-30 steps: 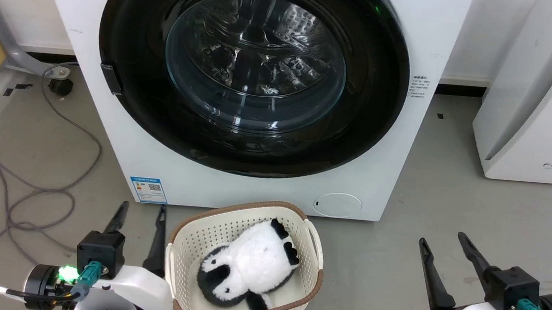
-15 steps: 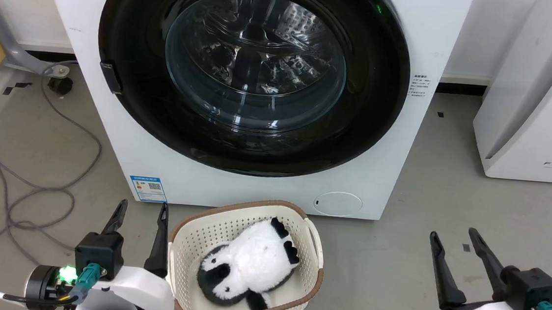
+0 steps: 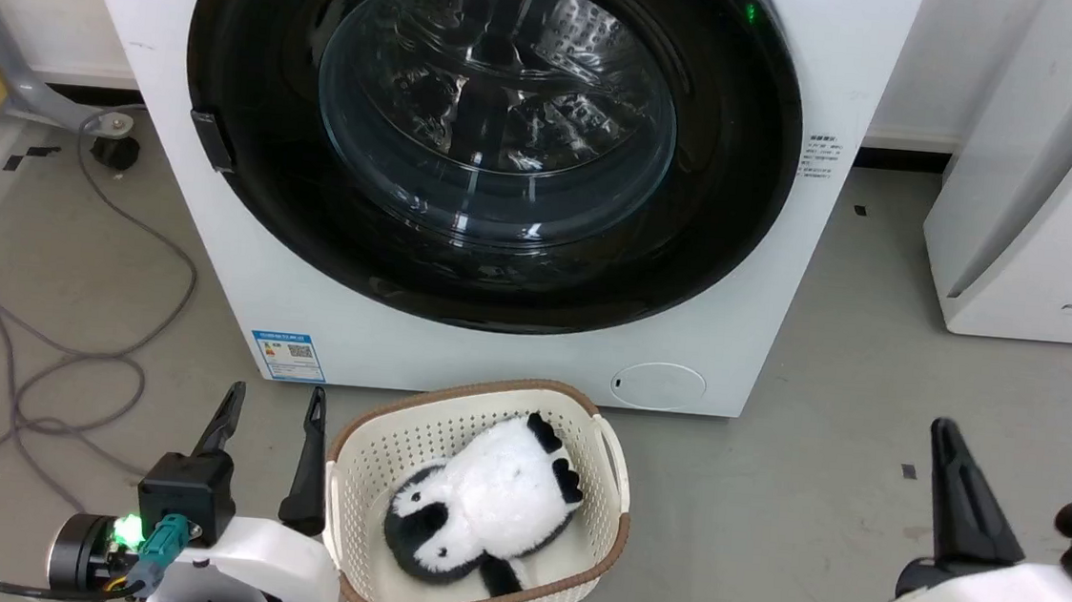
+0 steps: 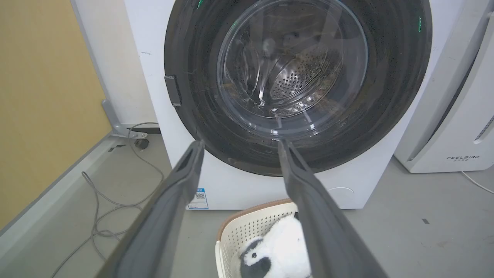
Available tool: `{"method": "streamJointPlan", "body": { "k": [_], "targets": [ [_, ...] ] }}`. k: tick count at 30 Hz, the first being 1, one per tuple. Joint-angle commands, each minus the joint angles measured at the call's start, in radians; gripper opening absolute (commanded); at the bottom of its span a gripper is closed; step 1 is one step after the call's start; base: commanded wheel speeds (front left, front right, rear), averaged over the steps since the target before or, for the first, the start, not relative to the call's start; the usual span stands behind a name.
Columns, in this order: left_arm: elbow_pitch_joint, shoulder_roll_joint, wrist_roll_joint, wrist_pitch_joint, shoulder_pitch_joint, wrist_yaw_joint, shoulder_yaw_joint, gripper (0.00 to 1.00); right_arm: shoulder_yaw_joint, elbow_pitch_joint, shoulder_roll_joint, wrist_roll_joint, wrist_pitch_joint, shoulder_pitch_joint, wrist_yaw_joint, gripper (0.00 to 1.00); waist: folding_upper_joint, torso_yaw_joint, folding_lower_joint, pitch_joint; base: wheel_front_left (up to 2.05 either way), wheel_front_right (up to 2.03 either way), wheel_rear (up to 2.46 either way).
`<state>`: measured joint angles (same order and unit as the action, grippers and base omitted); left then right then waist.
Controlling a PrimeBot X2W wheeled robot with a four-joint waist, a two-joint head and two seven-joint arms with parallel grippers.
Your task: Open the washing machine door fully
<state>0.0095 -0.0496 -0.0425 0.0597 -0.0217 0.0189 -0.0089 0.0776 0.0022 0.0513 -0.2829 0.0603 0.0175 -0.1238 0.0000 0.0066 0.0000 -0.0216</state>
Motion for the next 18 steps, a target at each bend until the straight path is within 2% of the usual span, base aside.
{"method": "streamJointPlan", "body": {
  "k": [1,11,18],
  "targets": [
    [0.003,0.000,-0.007,0.011,-0.015,0.007,0.001,1.00,0.010,0.013,0.000,-0.050,0.012,0.028,-0.002,0.00,0.0000,0.002,0.0000,-0.005,0.00,0.00,0.00],
    [0.001,0.000,-0.017,0.030,-0.034,0.011,0.002,1.00,0.026,0.076,0.001,-0.236,0.025,0.110,-0.002,0.00,0.0000,0.012,0.0000,-0.036,0.00,0.00,0.00],
    [-0.004,0.000,-0.027,0.045,-0.056,0.015,0.003,1.00,0.072,0.162,0.038,-0.377,0.003,0.213,-0.003,0.00,0.0000,0.022,0.0000,-0.074,0.00,0.00,0.00]
  ]
}}
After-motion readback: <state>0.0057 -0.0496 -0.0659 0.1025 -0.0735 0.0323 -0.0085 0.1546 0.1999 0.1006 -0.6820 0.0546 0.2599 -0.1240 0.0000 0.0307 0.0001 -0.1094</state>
